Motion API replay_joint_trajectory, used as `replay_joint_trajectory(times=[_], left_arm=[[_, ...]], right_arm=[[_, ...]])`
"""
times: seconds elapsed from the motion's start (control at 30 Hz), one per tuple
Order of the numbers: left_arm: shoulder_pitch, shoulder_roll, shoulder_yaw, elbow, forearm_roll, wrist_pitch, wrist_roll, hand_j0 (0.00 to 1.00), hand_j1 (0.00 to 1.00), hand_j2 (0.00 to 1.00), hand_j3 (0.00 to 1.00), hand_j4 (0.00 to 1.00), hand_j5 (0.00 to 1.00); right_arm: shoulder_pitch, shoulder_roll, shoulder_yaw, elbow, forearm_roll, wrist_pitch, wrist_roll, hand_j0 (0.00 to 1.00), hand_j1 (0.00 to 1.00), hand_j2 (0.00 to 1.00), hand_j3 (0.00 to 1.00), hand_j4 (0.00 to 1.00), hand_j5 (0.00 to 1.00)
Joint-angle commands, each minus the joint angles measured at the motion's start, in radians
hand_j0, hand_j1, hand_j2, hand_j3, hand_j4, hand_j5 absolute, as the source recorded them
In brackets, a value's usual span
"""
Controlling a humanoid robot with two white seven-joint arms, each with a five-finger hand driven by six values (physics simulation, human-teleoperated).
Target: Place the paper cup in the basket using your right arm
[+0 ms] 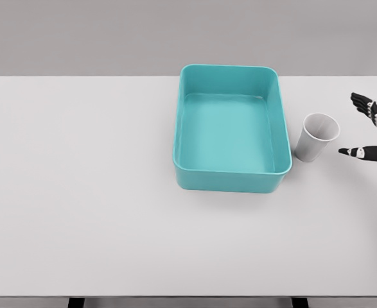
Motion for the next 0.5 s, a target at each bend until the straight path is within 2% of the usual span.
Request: replay_joint_trajectory(times=[0.0,0.23,0.47], left_arm=[[0.0,0.0,0.0,-0.001,0.0,-0.001,-0.001,1.0,1.0,1.0,1.0,1.0,1.0],[0.0,0.0,0.0,0.001,0.0,0.001,0.0,1.0,1.0,1.0,1.0,1.0,1.0],[0.0,0.0,0.0,-0.001,0.0,0.001,0.0,1.0,1.0,1.0,1.0,1.0,1.0]], right_arm=[[0.0,0.016,0.0,-0.002,-0.007,0.0,0.0,1.0,1.0,1.0,1.0,1.0,1.0],[0.025,0.019,0.0,-0.022,-0.005,0.0,0.0,1.0,1.0,1.0,1.0,1.0,1.0],[0.017,0.063,-0.001,-0.024,-0.004,0.0,-0.002,1.0,1.0,1.0,1.0,1.0,1.0]])
